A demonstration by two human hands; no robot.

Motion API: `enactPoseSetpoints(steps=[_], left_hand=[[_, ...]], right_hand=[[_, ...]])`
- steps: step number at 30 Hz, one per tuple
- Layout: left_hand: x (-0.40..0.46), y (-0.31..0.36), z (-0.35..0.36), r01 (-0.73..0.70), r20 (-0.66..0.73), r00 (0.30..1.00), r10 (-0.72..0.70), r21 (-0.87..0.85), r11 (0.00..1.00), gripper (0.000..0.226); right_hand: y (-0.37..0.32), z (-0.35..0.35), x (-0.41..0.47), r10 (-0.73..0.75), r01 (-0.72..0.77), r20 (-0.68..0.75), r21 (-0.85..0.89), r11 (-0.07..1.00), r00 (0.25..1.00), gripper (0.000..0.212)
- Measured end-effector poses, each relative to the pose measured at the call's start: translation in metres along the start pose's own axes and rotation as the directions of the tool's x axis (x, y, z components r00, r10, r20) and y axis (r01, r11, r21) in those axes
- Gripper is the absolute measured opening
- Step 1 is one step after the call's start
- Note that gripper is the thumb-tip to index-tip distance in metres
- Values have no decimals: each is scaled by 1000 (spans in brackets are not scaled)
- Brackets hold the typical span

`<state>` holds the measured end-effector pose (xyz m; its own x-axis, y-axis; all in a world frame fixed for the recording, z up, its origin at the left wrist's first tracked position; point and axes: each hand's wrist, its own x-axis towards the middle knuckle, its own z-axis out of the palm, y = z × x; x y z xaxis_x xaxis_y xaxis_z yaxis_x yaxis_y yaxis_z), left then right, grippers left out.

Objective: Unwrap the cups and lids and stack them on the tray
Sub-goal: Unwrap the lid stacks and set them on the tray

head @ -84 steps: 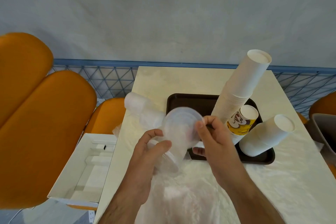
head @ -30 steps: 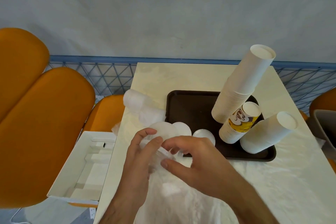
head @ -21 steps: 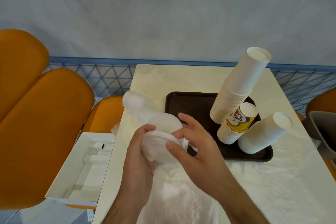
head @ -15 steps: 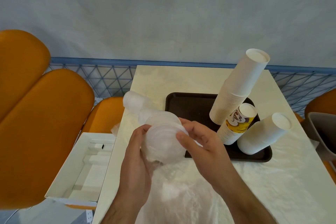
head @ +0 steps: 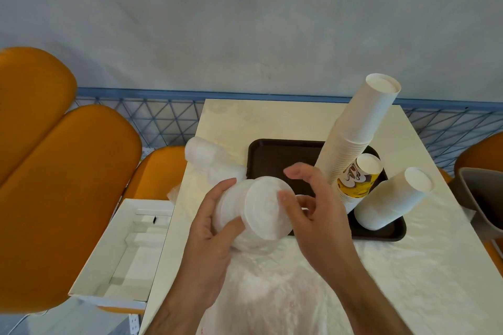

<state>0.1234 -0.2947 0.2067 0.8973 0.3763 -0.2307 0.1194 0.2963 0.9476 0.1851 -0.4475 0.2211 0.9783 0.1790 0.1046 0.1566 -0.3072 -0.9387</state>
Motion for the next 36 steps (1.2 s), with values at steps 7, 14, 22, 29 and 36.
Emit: enactPoseSetpoints(steps=[7,14,22,29,36], left_hand=[[0,2,6,50,-3,999,-50,1,999,52],[1,-6,4,95,-38,995,-93,37,995,54],[5,-8,-9,66,-60,996,-62,55,996,57],[4,-6,-15,85,-48,995,-88,-58,995,54],[3,-4,-18,105,-73,991,-112,-88,991,55]], right_hand=[[-3,3,-12,13,55,274,-235,970,962,57],[7,8,-10,193,-198,268,-6,980,944,65],[90,-11,31,310,-329,-162,-110,938,937,52],[170,-2,43,327,-287,-29,-557,779,945,60],[195,8,47,339,-250,36,-602,758,940,59]])
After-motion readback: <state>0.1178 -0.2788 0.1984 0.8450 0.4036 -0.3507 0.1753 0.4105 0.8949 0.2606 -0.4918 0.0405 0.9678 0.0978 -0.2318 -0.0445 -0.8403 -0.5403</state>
